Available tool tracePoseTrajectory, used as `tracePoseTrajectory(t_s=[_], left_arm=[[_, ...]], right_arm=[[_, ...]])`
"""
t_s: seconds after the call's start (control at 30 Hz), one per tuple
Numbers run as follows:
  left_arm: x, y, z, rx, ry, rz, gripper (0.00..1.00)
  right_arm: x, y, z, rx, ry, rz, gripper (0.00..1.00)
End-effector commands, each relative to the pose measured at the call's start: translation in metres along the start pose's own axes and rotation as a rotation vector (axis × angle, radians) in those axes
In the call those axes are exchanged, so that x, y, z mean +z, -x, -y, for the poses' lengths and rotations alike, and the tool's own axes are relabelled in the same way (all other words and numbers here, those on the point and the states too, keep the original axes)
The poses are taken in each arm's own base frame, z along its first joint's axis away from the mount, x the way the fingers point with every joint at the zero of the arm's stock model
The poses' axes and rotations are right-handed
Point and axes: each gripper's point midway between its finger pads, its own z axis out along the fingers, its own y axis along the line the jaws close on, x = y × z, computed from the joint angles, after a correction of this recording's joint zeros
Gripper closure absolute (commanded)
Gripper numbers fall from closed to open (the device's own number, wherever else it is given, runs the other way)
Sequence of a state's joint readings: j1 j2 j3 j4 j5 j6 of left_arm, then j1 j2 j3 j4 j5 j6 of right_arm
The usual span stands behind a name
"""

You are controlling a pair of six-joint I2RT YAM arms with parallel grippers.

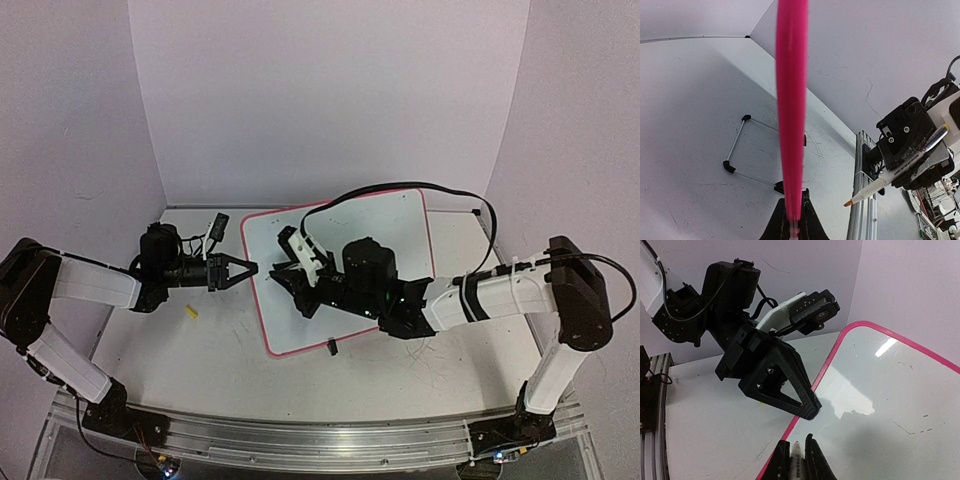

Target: Write a sentence on the whiteboard

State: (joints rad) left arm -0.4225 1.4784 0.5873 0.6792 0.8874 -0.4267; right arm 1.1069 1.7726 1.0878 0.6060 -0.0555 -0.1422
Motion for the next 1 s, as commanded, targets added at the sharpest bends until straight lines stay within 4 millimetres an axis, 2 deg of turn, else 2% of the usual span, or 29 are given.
tracePoseTrajectory(t_s=[0.0, 0.27, 0.5, 0.67, 0.97], left_arm=[[0.005, 0.014, 0.002, 0.059, -0.003, 0.019, 1.0], [0.006, 0.014, 0.001, 0.052, -0.002, 0.016, 1.0], [0.006, 0.014, 0.002, 0.052, -0.003, 0.015, 1.0], [0.006, 0.012, 0.001, 0.049, 0.0, 0.012, 1.0], [0.006, 0.012, 0.0, 0.051, 0.0, 0.01, 1.0]], right_arm=[[0.003, 0.011, -0.009, -0.009, 0.044, 0.047, 1.0], [0.005, 0.007, 0.011, 0.056, 0.004, 0.039, 1.0], [0.01, 0.008, 0.012, 0.048, 0.006, 0.038, 1.0], [0.017, 0.016, 0.01, 0.027, 0.019, 0.055, 1.0], [0.023, 0.02, 0.023, 0.026, -0.061, 0.065, 1.0]])
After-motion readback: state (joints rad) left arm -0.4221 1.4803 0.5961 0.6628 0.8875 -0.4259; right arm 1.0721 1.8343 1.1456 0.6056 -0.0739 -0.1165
